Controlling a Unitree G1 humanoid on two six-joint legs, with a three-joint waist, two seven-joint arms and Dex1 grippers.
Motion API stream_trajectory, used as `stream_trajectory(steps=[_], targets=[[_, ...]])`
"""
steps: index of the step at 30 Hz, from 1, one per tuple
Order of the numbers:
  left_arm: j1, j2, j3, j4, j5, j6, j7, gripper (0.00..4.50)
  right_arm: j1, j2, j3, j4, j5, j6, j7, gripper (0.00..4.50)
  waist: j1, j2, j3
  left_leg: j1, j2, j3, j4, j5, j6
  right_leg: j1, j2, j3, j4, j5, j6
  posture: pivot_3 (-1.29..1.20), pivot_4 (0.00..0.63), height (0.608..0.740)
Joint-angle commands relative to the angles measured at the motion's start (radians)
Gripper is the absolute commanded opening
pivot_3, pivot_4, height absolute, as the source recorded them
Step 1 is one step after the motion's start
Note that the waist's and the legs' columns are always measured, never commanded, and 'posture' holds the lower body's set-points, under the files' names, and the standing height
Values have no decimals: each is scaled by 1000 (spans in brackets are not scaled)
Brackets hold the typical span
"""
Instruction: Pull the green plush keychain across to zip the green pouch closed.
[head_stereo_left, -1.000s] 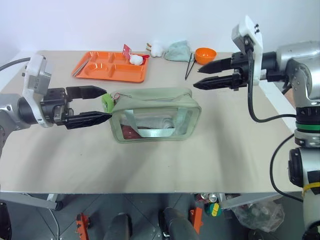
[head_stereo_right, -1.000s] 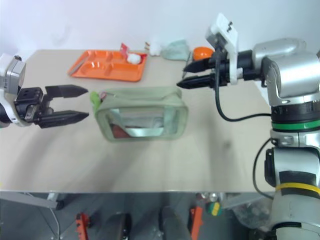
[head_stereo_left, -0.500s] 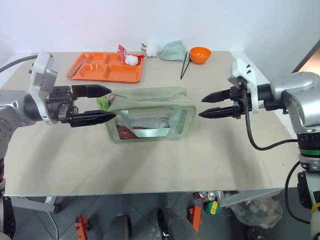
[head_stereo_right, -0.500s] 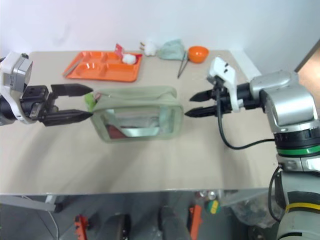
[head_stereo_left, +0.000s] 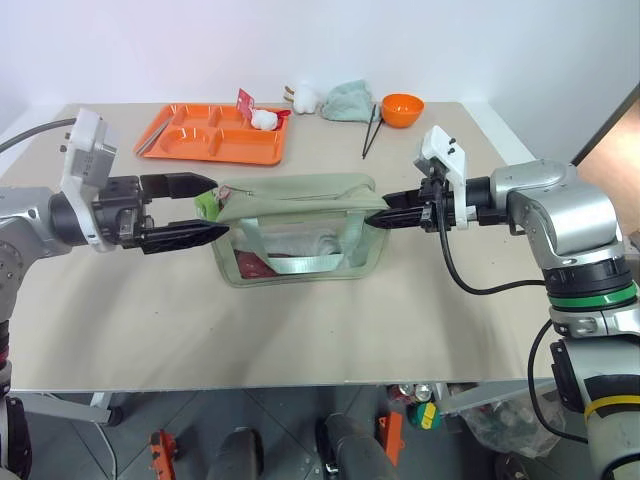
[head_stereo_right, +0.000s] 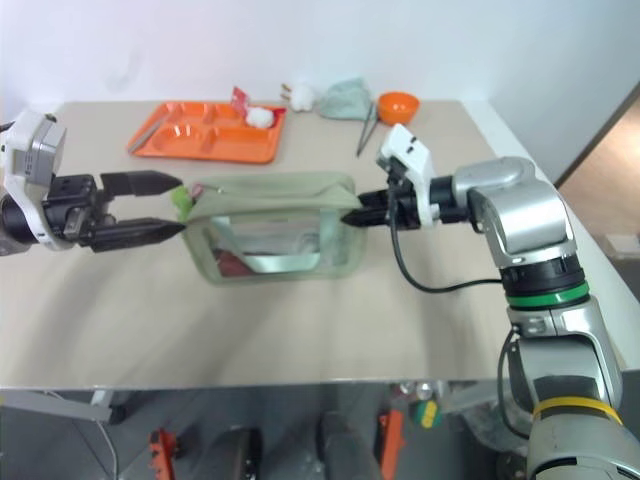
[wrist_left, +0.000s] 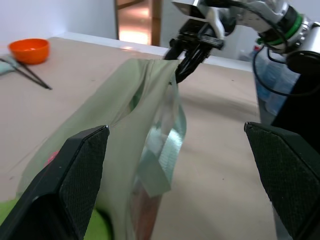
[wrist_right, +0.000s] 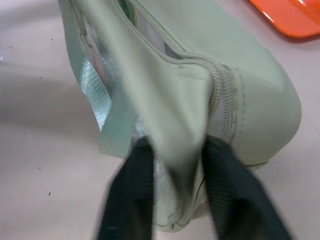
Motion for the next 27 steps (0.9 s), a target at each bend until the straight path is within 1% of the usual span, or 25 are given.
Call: stream_trajectory(steps=[1,4,6,8,12,17,20,22,27], targets=[[-4,4,79,37,-9,5,46,4500,5,-10,-39,-47,27,-12,-5,13,1,0,0,0,0,0,0,0,0,0,0,0,0,0,0,0,150,740],[9,-2,102,111,27,-4,106,4500,11,-6,-37,-48,30,-17,-10,13,0,0,0,0,0,0,0,0,0,0,0,0,0,0,0,0,150,740],[52,0,71,181,104,-25,140,4500,-1,9,-34,-16,20,1,-40,13,-1,0,0,1,0,0,0,0,0,0,1,0,0,0,0,0,150,740],[102,-8,42,206,157,-53,145,4500,10,6,-22,-23,19,-3,-37,13,-5,0,0,2,0,0,-1,0,0,1,1,0,0,0,0,0,150,740],[141,-58,22,239,204,-67,183,4500,27,14,-18,-47,29,8,-44,13,-4,-1,-1,1,0,-1,0,0,0,1,0,-1,0,0,0,0,150,740],[90,-145,27,279,223,-108,233,4500,32,15,-23,-56,37,15,-51,13,-4,-2,-1,1,0,0,0,0,0,1,-1,0,0,1,0,0,150,740],[37,-186,39,297,200,-98,251,4500,43,8,-24,-75,41,21,-52,13,-5,-2,-1,1,0,0,0,0,0,2,-1,-1,0,1,0,0,150,740],[15,-200,46,305,192,-92,256,4500,47,5,-26,-85,44,29,-54,13,-10,-2,-1,1,0,0,0,0,0,1,0,0,0,1,0,0,150,740],[-8,-221,12,347,208,-94,240,4500,59,-7,-40,-107,49,45,-77,13,-13,-2,-1,1,0,0,0,0,0,1,0,0,0,1,0,0,150,740]])
